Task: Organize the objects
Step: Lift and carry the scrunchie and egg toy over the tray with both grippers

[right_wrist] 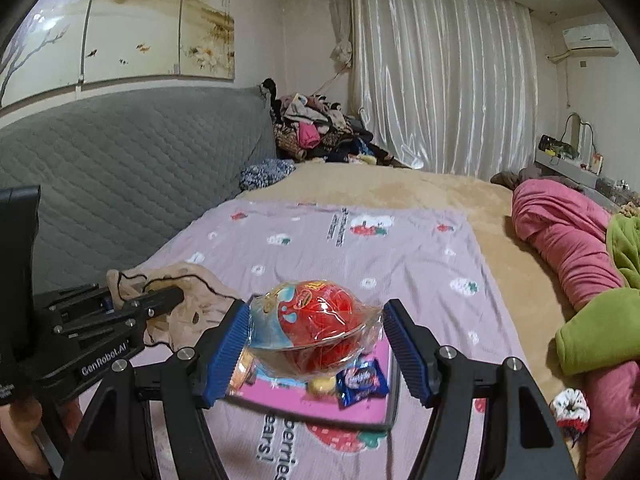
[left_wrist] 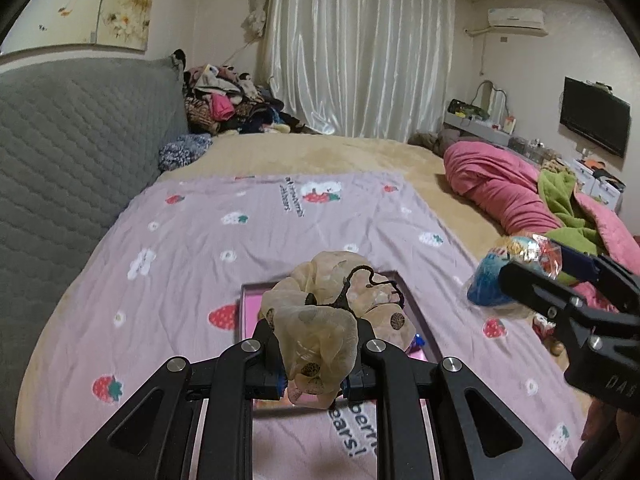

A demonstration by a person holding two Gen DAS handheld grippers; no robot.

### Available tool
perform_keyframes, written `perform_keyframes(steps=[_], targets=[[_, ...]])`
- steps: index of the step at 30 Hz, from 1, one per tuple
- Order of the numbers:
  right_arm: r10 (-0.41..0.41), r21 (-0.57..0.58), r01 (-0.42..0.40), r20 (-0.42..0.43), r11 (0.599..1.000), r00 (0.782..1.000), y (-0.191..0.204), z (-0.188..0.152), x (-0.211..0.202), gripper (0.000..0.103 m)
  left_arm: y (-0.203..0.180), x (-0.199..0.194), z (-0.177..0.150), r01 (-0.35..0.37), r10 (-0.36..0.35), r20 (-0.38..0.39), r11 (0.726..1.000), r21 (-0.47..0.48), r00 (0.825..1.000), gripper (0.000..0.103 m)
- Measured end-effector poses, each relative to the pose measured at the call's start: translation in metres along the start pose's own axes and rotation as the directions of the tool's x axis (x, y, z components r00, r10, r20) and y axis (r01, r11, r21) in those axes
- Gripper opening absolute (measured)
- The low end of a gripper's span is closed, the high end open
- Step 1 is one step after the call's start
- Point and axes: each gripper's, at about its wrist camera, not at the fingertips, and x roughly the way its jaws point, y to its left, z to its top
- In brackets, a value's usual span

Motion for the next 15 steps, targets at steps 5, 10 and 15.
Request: perform_keyframes(steps=[5, 10, 15], targets=[[-0.012, -0.005, 0.012, 0.025, 1.000, 1.000, -0.011, 0.015, 0.007, 0.069, -0.006, 0.014, 0.011, -0.002, 0.002, 0.014, 1.000, 0.010, 1.000, 0.018], [-0.011, -0.006, 0.011, 0.031, 1.000, 0.999, -0.017, 0.018, 0.021, 0.069, -0.010, 0.032, 0.015, -0.003, 0.002, 0.020, 1.000, 0.014, 1.000, 0.018], [-0.004, -0.005, 0.004, 0.029, 1.000, 1.000, -0.022, 0.012, 0.039, 0.069, -0.006, 0.058, 0.015, 0.005, -0.005, 0.017, 1.000, 0.000, 1.000, 0.018]])
